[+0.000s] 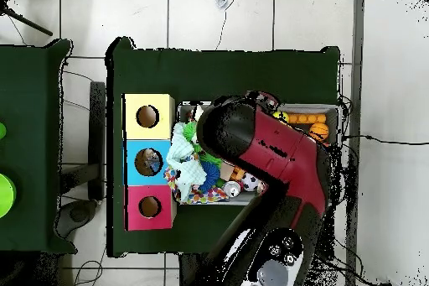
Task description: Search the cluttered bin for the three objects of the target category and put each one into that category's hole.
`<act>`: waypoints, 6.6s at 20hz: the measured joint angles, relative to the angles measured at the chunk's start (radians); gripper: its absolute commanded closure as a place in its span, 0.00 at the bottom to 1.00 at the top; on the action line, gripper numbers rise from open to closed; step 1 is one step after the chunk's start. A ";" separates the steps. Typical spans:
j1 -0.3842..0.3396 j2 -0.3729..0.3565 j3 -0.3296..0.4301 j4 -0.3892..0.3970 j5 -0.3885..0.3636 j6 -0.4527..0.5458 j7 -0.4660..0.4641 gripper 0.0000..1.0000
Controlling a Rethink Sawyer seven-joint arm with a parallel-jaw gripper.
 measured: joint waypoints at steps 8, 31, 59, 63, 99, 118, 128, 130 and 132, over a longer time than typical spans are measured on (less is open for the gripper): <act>-0.024 -0.012 0.000 0.019 0.014 -0.004 0.000 1.00; -0.056 0.068 0.005 0.041 0.077 -0.218 0.000 1.00; -0.069 0.094 0.007 0.057 0.085 -0.291 0.000 1.00; -0.077 0.092 0.013 0.059 0.085 -0.293 0.000 1.00; -0.207 0.039 0.128 0.155 0.006 -0.234 0.000 1.00; -0.187 0.076 0.116 0.155 0.007 -0.222 0.000 1.00; -0.166 0.088 0.097 0.155 0.007 -0.222 0.000 1.00; -0.160 0.091 0.089 0.155 0.007 -0.222 0.000 1.00; -0.151 0.098 0.081 0.155 0.007 -0.222 0.000 1.00</act>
